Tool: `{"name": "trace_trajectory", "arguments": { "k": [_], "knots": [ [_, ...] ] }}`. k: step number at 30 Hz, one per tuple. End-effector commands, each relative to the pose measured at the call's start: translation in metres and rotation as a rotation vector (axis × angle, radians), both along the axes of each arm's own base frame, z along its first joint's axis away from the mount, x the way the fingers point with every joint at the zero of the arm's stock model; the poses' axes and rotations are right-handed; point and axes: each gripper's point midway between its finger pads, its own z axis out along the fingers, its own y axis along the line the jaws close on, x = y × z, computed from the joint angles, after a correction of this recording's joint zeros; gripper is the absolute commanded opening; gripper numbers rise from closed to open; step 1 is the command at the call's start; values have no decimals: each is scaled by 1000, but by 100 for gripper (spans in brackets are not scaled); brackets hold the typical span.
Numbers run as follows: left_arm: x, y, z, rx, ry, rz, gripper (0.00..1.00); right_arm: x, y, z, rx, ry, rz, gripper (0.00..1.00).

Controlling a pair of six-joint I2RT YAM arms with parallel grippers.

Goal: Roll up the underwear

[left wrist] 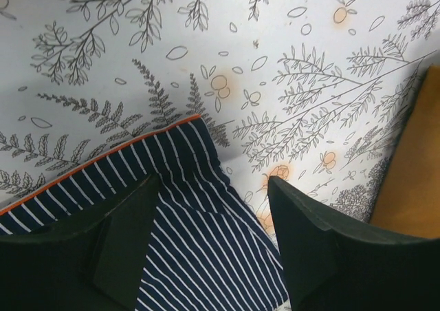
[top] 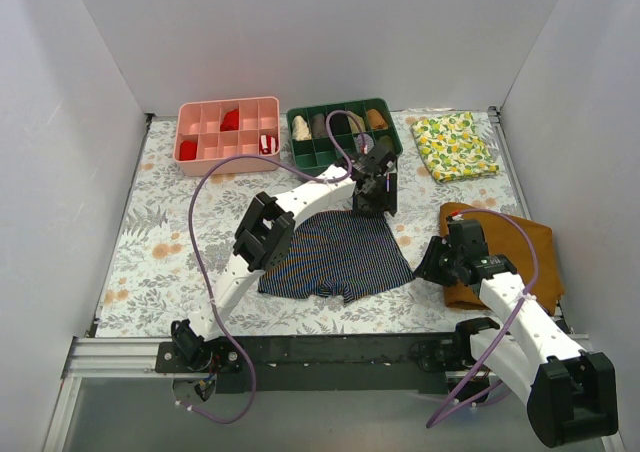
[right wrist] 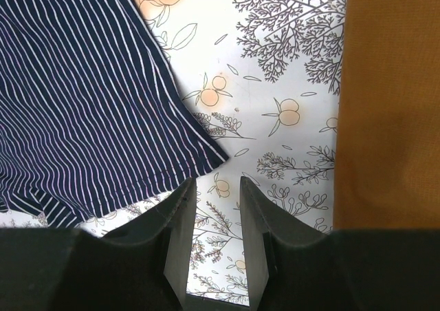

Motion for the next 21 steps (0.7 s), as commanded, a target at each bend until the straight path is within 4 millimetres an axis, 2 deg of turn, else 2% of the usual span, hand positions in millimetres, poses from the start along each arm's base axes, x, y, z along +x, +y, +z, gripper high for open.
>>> {"name": "trace_trajectory", "arguments": {
  "k": [1,8,13,21],
  "knots": [
    [12,-7,24,-17,-61,-2,64,5,1,6,4,-20,1,40],
    [23,-9,27,-17,-100,18,64,3,9,6,47,-22,27,41],
    [20,-7,14,8,-82,6,64,0,17,-3,88,-10,52,41],
    [18,-4,0,35,-73,-6,64,10,14,-9,58,-27,66,43]
  ]
}}
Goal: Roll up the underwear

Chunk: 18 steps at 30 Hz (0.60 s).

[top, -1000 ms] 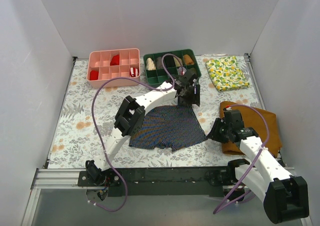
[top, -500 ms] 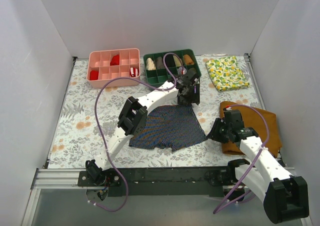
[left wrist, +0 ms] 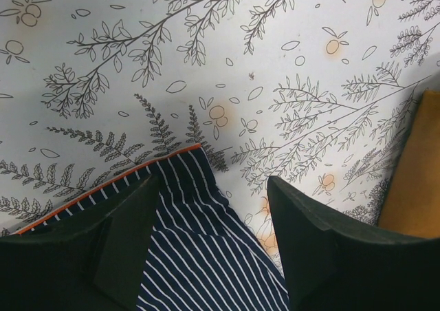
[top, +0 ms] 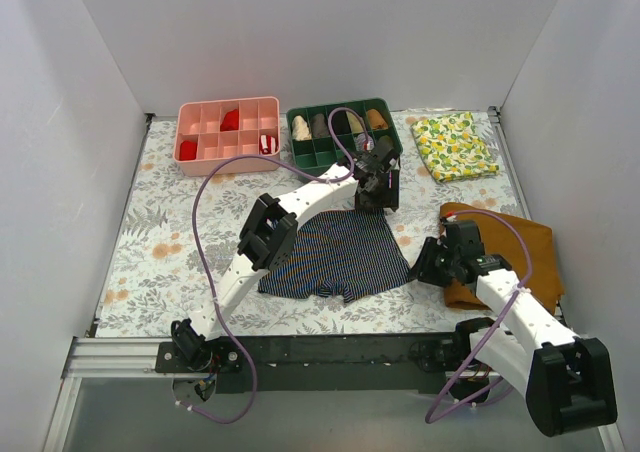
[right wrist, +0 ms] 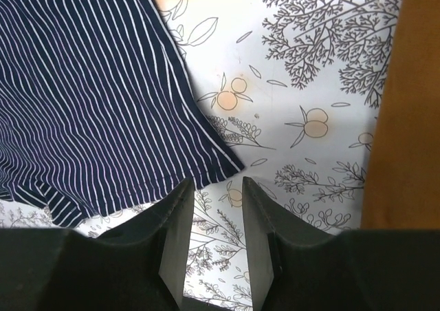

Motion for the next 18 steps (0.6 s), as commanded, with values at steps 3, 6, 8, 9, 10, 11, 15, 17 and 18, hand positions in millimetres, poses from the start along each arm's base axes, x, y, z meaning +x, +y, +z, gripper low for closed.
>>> {"name": "trace_trajectory", "arguments": {
  "k": [3,6,8,9,10,11,15,17,18],
  "knots": [
    [2,3,1,24,-16,-9,64,12,-1,1,-15,-50,19,43],
    [1,3,-4,29,-10,-13,64,13,-4,-3,-35,-43,12,43],
    [0,4,-8,35,-1,-18,64,10,-4,-9,-41,-16,14,43],
    [0,5,-11,40,1,-20,63,9,-5,-13,-45,-1,13,43],
    [-2,6,-15,51,6,-24,61,8,-5,-16,-44,8,11,43],
    [-2,6,-17,56,8,-27,60,7,-5,-18,-43,10,11,43],
    [-6,11,-33,85,33,-30,46,9,-2,-21,-28,12,16,42],
    [-7,13,-37,92,41,-28,42,9,-1,-23,-25,21,18,42],
    [-7,12,-37,93,40,-28,40,7,0,-24,-23,29,23,40]
  ]
}}
